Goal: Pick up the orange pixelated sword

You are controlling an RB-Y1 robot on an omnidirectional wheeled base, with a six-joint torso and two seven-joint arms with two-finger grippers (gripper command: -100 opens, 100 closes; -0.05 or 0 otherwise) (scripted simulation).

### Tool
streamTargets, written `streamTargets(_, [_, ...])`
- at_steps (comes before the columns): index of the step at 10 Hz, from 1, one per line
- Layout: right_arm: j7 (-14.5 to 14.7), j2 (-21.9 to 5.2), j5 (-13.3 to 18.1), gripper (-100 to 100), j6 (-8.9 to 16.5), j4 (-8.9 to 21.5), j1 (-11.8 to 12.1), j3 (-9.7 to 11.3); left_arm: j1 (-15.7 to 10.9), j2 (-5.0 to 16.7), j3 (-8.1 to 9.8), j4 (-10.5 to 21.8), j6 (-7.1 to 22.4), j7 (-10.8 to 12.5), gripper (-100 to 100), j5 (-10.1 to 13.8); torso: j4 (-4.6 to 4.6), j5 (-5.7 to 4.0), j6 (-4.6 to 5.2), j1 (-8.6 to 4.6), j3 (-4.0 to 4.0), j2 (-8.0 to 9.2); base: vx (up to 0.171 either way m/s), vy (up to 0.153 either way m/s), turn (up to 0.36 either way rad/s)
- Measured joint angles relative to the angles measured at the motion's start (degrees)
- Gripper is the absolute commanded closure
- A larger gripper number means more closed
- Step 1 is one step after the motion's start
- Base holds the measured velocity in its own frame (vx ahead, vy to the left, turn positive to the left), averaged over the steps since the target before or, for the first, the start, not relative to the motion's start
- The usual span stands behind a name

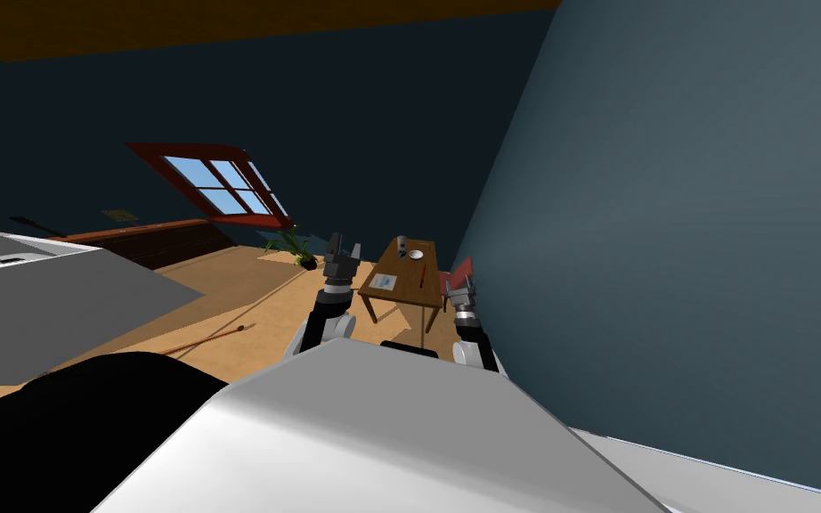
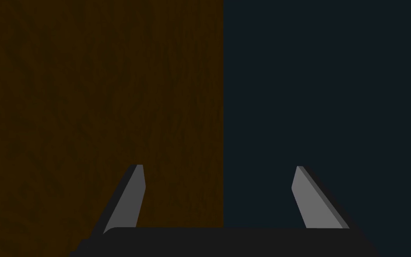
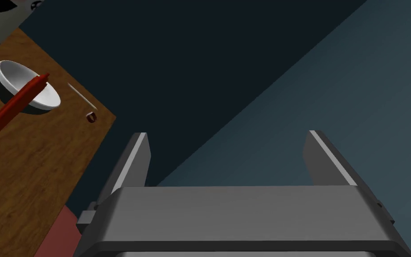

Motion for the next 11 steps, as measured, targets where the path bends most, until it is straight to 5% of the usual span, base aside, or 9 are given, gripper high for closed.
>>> streamTargets(11, [-14.66, -1.26, -13.05, -100, 11.33, 16.22, -9.32, 4.77, 0.01, 0.00, 0.00, 0.00, 0.00, 0.00, 0, 0.00, -0.06, -0.01, 0.00, -0.07, -0.17, -0.30, -0.010, -0.027, 0.083])
